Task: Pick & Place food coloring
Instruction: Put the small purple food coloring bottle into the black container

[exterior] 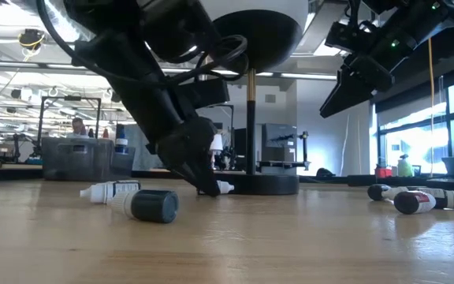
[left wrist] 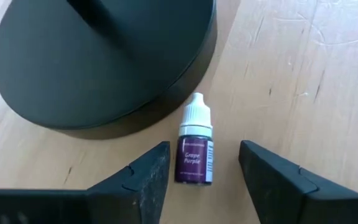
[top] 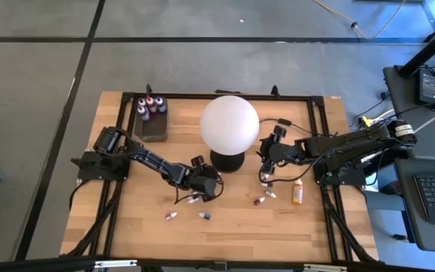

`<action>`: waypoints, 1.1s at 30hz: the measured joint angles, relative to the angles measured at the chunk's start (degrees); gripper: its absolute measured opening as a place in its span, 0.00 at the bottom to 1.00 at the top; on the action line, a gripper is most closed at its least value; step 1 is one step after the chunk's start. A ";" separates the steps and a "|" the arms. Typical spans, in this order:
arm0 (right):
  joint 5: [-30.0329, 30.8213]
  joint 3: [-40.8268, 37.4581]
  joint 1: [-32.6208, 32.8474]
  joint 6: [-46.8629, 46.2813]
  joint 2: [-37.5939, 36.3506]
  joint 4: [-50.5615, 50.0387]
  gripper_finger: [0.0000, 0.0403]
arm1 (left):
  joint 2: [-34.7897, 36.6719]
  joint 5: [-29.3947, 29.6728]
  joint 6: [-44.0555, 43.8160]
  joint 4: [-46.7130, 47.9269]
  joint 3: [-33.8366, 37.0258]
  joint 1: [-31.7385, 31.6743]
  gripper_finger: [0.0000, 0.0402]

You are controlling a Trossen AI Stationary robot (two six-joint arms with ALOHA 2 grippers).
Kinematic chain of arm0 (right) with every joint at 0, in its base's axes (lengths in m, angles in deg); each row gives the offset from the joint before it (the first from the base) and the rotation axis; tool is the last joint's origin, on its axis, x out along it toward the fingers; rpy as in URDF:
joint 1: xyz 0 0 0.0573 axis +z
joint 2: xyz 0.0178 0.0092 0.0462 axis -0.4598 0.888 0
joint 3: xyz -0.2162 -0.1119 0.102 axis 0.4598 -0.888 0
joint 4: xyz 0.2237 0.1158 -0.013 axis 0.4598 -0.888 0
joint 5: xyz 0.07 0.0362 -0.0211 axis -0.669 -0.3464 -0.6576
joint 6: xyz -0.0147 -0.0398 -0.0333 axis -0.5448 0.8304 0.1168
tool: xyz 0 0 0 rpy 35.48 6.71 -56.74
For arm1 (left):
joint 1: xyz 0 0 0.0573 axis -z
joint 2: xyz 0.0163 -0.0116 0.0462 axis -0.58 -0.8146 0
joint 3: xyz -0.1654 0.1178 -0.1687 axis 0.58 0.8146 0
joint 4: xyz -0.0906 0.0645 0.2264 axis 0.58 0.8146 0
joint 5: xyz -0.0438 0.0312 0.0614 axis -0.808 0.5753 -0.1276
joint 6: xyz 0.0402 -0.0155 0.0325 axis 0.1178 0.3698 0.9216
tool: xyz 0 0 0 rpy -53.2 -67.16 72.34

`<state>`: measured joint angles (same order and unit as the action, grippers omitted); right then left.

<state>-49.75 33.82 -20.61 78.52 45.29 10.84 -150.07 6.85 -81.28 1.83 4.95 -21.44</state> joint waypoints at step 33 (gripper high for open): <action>0.06 0.00 0.00 0.00 -0.02 0.08 0.57 | 23.57 11.96 -24.77 50.89 -0.37 0.82 0.19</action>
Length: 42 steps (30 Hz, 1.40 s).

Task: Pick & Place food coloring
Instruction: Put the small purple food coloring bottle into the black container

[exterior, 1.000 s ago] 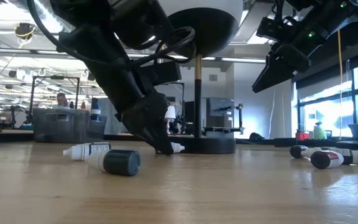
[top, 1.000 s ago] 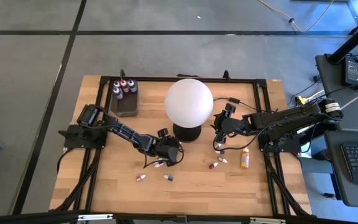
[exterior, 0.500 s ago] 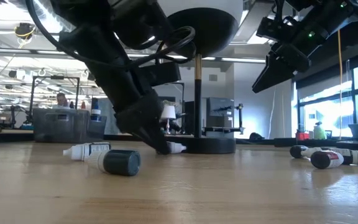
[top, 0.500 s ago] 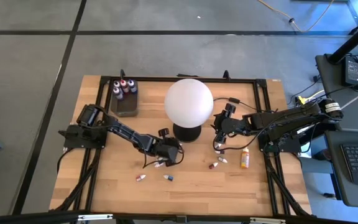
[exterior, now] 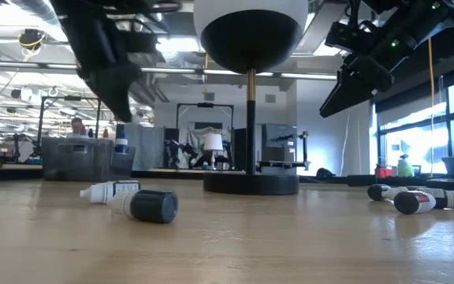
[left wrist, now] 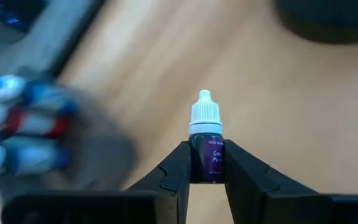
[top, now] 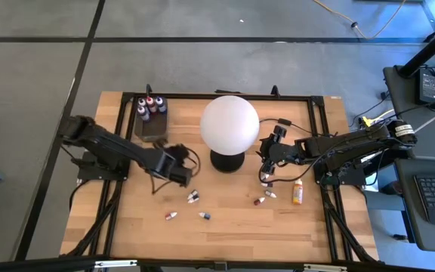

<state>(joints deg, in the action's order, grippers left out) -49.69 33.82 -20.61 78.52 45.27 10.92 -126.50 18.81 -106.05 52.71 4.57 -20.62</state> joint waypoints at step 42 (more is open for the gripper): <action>0.03 0.00 -0.02 0.00 0.00 0.38 0.57 | 5.78 -25.18 12.66 0.23 6.64 -44.11 0.19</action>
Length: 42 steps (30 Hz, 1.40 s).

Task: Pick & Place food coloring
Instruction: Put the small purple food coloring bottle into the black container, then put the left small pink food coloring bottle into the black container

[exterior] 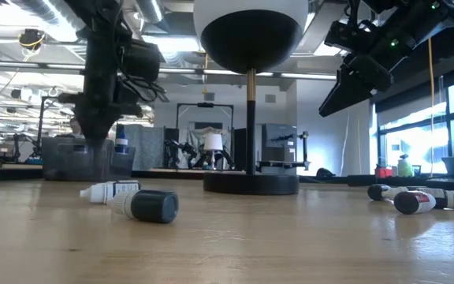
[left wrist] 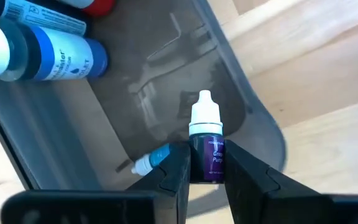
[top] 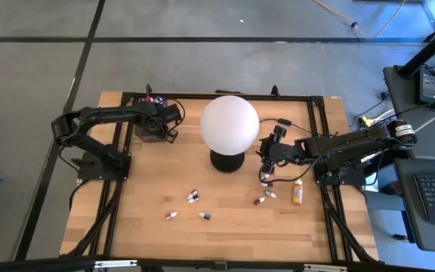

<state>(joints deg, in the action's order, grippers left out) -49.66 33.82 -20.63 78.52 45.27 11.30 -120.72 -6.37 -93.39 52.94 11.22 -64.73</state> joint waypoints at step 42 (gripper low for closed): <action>0.00 0.00 0.00 0.20 0.00 -0.22 0.57 | -4.00 5.12 4.31 14.46 -8.50 -0.54 0.39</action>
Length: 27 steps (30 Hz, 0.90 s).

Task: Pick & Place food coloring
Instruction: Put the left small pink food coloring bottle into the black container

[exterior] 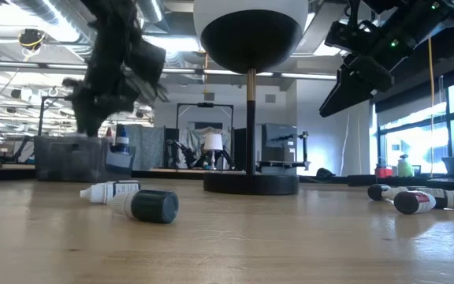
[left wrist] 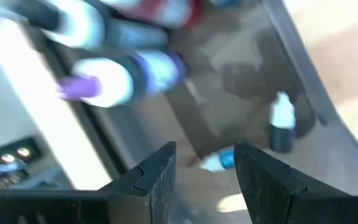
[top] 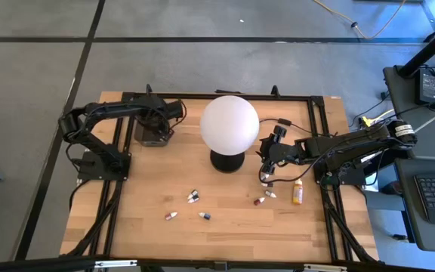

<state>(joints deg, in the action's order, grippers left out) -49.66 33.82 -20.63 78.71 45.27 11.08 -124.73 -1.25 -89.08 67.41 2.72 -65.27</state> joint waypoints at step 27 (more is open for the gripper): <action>-0.02 0.00 0.00 -0.17 0.02 0.18 0.57 | 11.69 3.96 0.50 -35.72 5.10 54.73 0.38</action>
<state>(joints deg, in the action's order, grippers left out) -49.68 33.82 -20.63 78.54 45.29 11.26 -113.03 2.71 -88.58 31.68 7.82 -10.54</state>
